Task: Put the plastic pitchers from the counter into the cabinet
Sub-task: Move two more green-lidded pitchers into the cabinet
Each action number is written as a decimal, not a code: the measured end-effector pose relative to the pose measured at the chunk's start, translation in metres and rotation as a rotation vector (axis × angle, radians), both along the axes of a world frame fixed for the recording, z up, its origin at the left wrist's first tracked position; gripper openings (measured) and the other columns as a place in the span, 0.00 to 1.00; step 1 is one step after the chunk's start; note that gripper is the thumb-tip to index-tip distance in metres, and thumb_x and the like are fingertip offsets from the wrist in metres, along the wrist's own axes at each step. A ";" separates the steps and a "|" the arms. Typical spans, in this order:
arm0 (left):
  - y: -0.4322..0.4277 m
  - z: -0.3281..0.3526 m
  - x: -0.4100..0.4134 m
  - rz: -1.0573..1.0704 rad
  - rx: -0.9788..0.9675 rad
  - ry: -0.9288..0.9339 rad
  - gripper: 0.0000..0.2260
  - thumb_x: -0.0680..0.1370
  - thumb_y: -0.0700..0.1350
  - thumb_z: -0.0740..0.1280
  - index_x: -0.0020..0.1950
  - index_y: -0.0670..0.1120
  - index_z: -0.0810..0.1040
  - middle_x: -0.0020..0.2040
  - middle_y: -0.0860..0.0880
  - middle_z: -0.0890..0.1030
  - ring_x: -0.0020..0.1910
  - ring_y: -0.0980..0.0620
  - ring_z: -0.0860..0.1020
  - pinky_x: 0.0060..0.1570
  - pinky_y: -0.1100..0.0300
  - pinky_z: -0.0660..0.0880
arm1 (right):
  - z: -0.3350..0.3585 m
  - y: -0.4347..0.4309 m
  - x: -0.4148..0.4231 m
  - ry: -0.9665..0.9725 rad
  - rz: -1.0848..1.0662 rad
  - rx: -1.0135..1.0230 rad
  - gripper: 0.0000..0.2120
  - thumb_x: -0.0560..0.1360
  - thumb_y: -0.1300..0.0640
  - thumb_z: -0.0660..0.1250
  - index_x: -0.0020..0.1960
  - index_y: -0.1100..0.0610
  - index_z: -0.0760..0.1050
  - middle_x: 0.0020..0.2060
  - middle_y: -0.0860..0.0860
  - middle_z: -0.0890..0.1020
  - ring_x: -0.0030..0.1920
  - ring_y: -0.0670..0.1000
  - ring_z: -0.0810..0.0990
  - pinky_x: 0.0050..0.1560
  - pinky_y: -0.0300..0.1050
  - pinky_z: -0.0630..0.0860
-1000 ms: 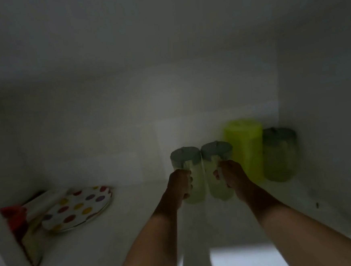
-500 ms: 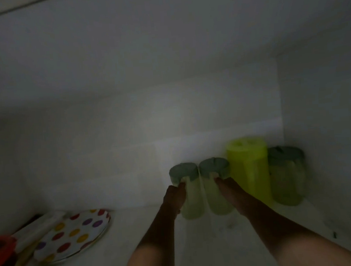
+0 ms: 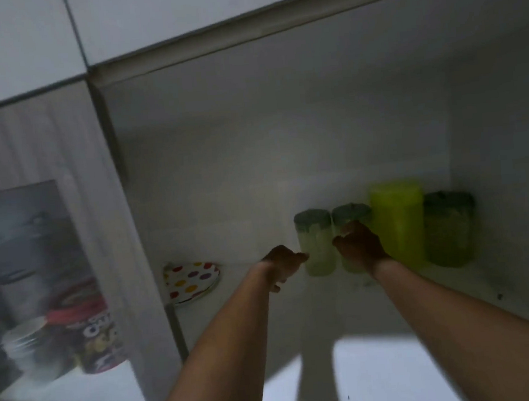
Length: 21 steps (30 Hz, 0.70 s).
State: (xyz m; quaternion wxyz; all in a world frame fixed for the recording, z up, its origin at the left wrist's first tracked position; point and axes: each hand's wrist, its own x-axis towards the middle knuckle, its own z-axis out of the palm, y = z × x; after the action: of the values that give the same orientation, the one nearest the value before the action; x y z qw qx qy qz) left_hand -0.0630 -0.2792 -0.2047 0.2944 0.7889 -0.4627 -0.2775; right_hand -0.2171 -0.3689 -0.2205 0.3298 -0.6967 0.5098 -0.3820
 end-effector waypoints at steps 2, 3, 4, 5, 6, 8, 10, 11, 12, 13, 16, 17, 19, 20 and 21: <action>0.044 0.010 0.005 -0.002 0.003 0.042 0.26 0.81 0.59 0.63 0.72 0.43 0.71 0.67 0.44 0.78 0.62 0.42 0.78 0.58 0.47 0.77 | 0.012 0.041 0.012 0.064 0.052 -0.027 0.25 0.76 0.54 0.65 0.72 0.55 0.70 0.72 0.54 0.72 0.69 0.59 0.72 0.65 0.46 0.69; 0.068 0.014 0.007 0.000 0.003 0.064 0.25 0.81 0.59 0.63 0.71 0.44 0.72 0.66 0.45 0.79 0.61 0.42 0.79 0.60 0.46 0.77 | 0.017 0.064 0.018 0.066 0.070 -0.039 0.23 0.76 0.55 0.66 0.70 0.54 0.72 0.70 0.53 0.74 0.69 0.58 0.73 0.65 0.45 0.69; 0.092 0.018 0.010 0.001 0.002 0.073 0.24 0.81 0.58 0.63 0.70 0.44 0.72 0.64 0.46 0.80 0.59 0.42 0.80 0.61 0.45 0.77 | 0.020 0.085 0.025 0.031 0.098 -0.049 0.19 0.76 0.57 0.67 0.66 0.55 0.75 0.65 0.52 0.77 0.66 0.57 0.75 0.63 0.45 0.70; 0.118 0.020 0.011 0.001 0.000 0.072 0.23 0.81 0.58 0.63 0.70 0.45 0.72 0.62 0.46 0.80 0.57 0.43 0.81 0.60 0.46 0.76 | 0.020 0.106 0.032 -0.028 0.132 -0.062 0.13 0.74 0.58 0.67 0.59 0.55 0.78 0.57 0.52 0.79 0.62 0.57 0.77 0.58 0.44 0.72; 0.145 0.022 0.013 0.001 -0.001 0.070 0.23 0.81 0.58 0.63 0.70 0.45 0.72 0.61 0.47 0.80 0.55 0.43 0.81 0.59 0.46 0.76 | 0.018 0.128 0.039 -0.088 0.154 -0.077 0.07 0.73 0.60 0.68 0.50 0.55 0.80 0.49 0.52 0.81 0.56 0.57 0.80 0.53 0.44 0.74; 0.203 0.025 0.019 0.005 0.006 0.080 0.22 0.81 0.58 0.63 0.69 0.46 0.72 0.60 0.47 0.80 0.54 0.44 0.80 0.58 0.48 0.75 | 0.017 0.172 0.053 -0.129 0.191 -0.128 0.04 0.70 0.60 0.68 0.38 0.54 0.79 0.39 0.52 0.83 0.47 0.58 0.83 0.48 0.47 0.77; 0.265 0.027 0.031 0.006 0.051 0.113 0.20 0.82 0.57 0.63 0.69 0.47 0.72 0.61 0.47 0.80 0.56 0.44 0.81 0.58 0.47 0.76 | 0.016 0.221 0.072 -0.083 0.268 -0.141 0.06 0.71 0.58 0.67 0.38 0.56 0.81 0.38 0.54 0.86 0.45 0.58 0.84 0.48 0.50 0.80; 0.298 0.027 0.039 0.014 0.071 0.125 0.20 0.82 0.57 0.63 0.69 0.47 0.73 0.60 0.47 0.80 0.56 0.44 0.81 0.58 0.46 0.76 | 0.019 0.252 0.083 -0.065 0.317 -0.138 0.07 0.71 0.57 0.66 0.40 0.57 0.82 0.38 0.55 0.86 0.44 0.58 0.85 0.48 0.51 0.81; 0.333 0.028 0.050 0.037 0.081 0.131 0.20 0.82 0.57 0.62 0.69 0.47 0.73 0.59 0.47 0.80 0.55 0.44 0.81 0.58 0.46 0.76 | 0.019 0.279 0.098 -0.068 0.365 -0.131 0.09 0.71 0.56 0.65 0.41 0.58 0.83 0.38 0.56 0.86 0.44 0.58 0.85 0.47 0.52 0.81; 0.368 0.029 0.062 0.082 0.087 0.129 0.20 0.82 0.57 0.62 0.70 0.47 0.73 0.58 0.47 0.80 0.54 0.44 0.80 0.60 0.45 0.75 | 0.020 0.309 0.114 -0.077 0.415 -0.125 0.09 0.71 0.55 0.65 0.41 0.59 0.83 0.38 0.56 0.86 0.43 0.58 0.85 0.44 0.50 0.80; 0.480 0.026 0.102 0.300 0.108 0.096 0.21 0.82 0.56 0.62 0.72 0.47 0.71 0.63 0.46 0.80 0.59 0.43 0.80 0.65 0.44 0.74 | 0.018 0.403 0.168 -0.022 0.638 -0.087 0.08 0.72 0.60 0.64 0.40 0.60 0.81 0.37 0.58 0.85 0.37 0.55 0.83 0.37 0.44 0.75; 0.518 0.024 0.116 0.377 0.117 0.079 0.22 0.82 0.56 0.62 0.72 0.47 0.71 0.64 0.46 0.80 0.60 0.42 0.80 0.64 0.44 0.74 | 0.016 0.433 0.187 0.019 0.730 -0.064 0.08 0.73 0.61 0.63 0.39 0.59 0.80 0.35 0.58 0.84 0.35 0.54 0.81 0.35 0.43 0.73; 0.594 0.018 0.142 0.522 0.117 0.042 0.22 0.82 0.56 0.63 0.73 0.46 0.71 0.65 0.45 0.80 0.61 0.41 0.80 0.64 0.42 0.75 | 0.012 0.492 0.225 0.109 0.896 -0.057 0.07 0.73 0.61 0.63 0.41 0.59 0.80 0.34 0.56 0.83 0.33 0.53 0.81 0.33 0.42 0.73; 0.631 0.014 0.154 0.592 0.109 0.028 0.23 0.82 0.56 0.63 0.73 0.45 0.71 0.66 0.45 0.80 0.60 0.40 0.81 0.64 0.41 0.75 | 0.010 0.519 0.245 0.148 0.970 -0.075 0.08 0.73 0.60 0.64 0.42 0.61 0.81 0.35 0.57 0.84 0.33 0.54 0.82 0.33 0.43 0.74; 0.667 0.009 0.166 0.660 0.100 0.020 0.23 0.82 0.55 0.64 0.73 0.44 0.71 0.67 0.44 0.79 0.60 0.40 0.80 0.64 0.41 0.75 | 0.007 0.547 0.266 0.188 1.036 -0.093 0.09 0.73 0.59 0.64 0.44 0.62 0.81 0.36 0.58 0.85 0.34 0.53 0.82 0.33 0.44 0.74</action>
State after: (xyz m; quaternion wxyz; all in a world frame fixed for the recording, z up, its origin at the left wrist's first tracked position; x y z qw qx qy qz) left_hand 0.1026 0.3877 -0.1961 0.3337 0.9069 -0.1651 -0.1971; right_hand 0.0485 0.1780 -0.2133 0.3970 -0.9025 0.1087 -0.1269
